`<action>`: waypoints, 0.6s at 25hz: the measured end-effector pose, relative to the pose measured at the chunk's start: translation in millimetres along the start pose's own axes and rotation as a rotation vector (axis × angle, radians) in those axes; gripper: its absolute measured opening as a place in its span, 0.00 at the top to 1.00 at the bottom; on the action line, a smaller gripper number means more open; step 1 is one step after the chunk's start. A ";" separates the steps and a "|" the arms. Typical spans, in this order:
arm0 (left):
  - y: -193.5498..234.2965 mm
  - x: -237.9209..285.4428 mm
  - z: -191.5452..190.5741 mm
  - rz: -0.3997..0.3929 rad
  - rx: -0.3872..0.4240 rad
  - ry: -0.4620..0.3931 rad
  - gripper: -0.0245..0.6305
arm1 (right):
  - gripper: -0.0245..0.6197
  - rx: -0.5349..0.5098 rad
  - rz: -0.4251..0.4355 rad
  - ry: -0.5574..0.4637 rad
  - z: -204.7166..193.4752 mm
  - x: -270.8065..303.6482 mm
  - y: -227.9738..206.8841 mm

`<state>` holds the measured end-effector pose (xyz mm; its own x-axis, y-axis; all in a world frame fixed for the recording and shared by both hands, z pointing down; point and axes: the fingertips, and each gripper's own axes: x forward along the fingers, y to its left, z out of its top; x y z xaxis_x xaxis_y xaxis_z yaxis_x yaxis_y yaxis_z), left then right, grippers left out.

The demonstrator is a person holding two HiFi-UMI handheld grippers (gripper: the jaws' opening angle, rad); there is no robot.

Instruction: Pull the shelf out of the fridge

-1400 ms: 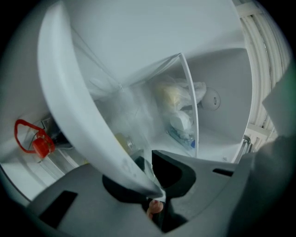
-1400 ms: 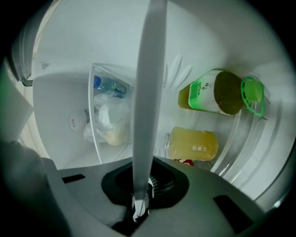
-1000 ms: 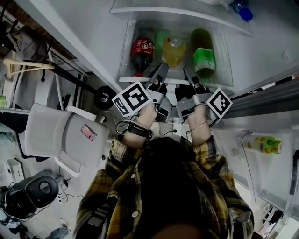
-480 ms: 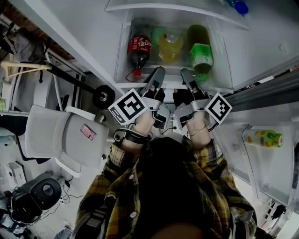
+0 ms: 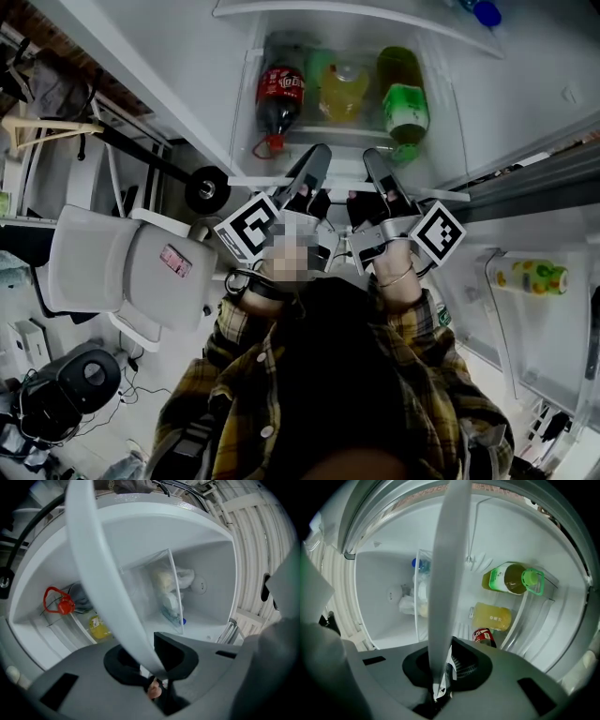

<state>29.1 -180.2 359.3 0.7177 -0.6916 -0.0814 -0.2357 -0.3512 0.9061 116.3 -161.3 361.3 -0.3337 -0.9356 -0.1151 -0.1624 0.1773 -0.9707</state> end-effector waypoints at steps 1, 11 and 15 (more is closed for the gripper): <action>-0.4 -1.6 -1.2 0.000 -0.002 0.000 0.87 | 0.91 0.001 0.000 0.001 -0.8 -1.8 -0.1; -0.3 -18.5 -10.0 0.030 -0.015 -0.006 0.87 | 0.91 0.013 -0.002 0.015 -9.2 -16.0 0.8; -7.1 -18.9 -11.4 -0.009 -0.019 -0.018 0.87 | 0.91 0.018 -0.002 0.018 -11.0 -20.3 0.5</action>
<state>24.7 -157.5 359.1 0.7077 -0.6997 -0.0973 -0.2167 -0.3461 0.9128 112.8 -138.9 365.5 -0.3499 -0.9303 -0.1100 -0.1459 0.1701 -0.9746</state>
